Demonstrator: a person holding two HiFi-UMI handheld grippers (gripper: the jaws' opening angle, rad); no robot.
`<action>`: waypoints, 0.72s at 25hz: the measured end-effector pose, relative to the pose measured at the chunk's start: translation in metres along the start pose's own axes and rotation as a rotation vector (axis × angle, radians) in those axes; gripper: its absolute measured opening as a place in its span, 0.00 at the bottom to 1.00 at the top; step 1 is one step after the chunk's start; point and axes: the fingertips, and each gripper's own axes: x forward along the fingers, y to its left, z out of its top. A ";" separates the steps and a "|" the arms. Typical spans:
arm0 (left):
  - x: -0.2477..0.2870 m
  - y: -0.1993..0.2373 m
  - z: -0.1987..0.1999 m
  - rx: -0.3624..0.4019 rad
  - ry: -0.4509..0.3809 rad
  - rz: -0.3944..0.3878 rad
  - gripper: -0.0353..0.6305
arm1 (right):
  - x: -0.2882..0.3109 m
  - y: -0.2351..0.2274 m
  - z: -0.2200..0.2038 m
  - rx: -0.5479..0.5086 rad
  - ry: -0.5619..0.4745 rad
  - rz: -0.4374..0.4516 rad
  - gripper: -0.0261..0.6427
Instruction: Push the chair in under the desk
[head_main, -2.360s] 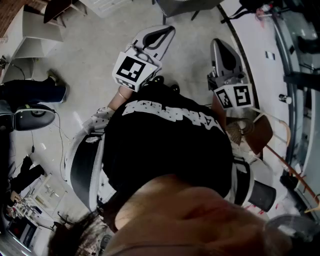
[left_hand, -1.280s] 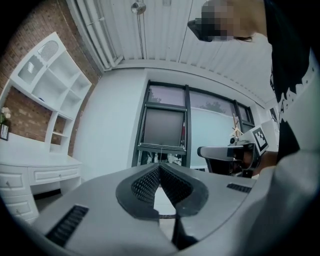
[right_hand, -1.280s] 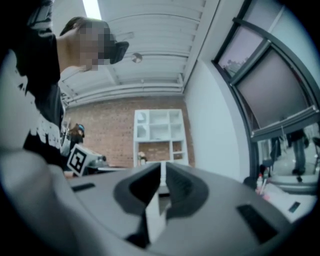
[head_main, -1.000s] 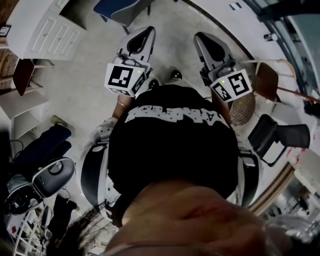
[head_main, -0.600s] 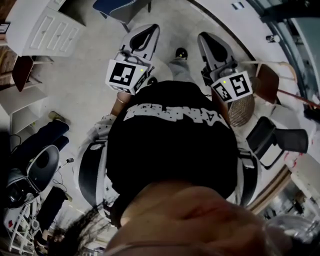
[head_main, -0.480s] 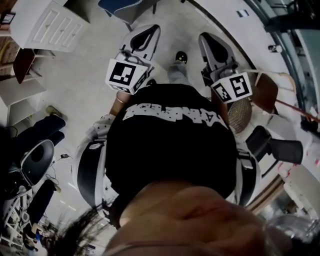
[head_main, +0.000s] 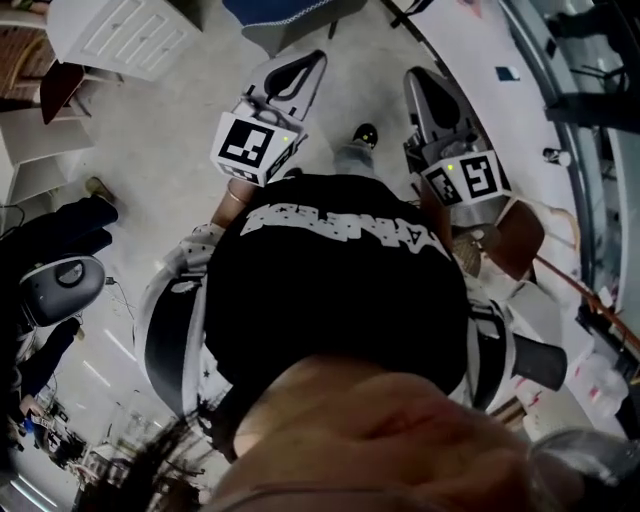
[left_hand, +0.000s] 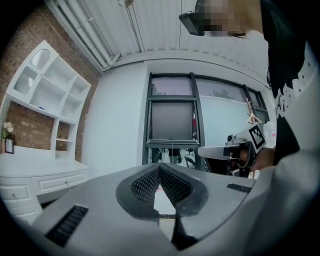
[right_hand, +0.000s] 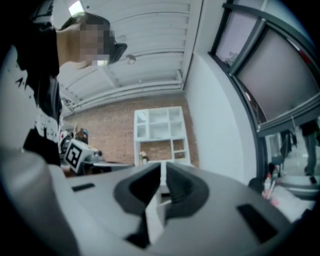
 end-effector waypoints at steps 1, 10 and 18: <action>0.009 0.000 0.001 0.004 0.002 0.005 0.10 | 0.002 -0.009 0.000 0.004 0.000 0.008 0.09; 0.067 -0.001 0.004 0.040 0.012 0.039 0.10 | 0.012 -0.070 -0.003 0.041 -0.011 0.050 0.09; 0.102 -0.006 0.005 0.062 0.034 0.087 0.10 | 0.018 -0.113 -0.004 0.057 -0.033 0.109 0.09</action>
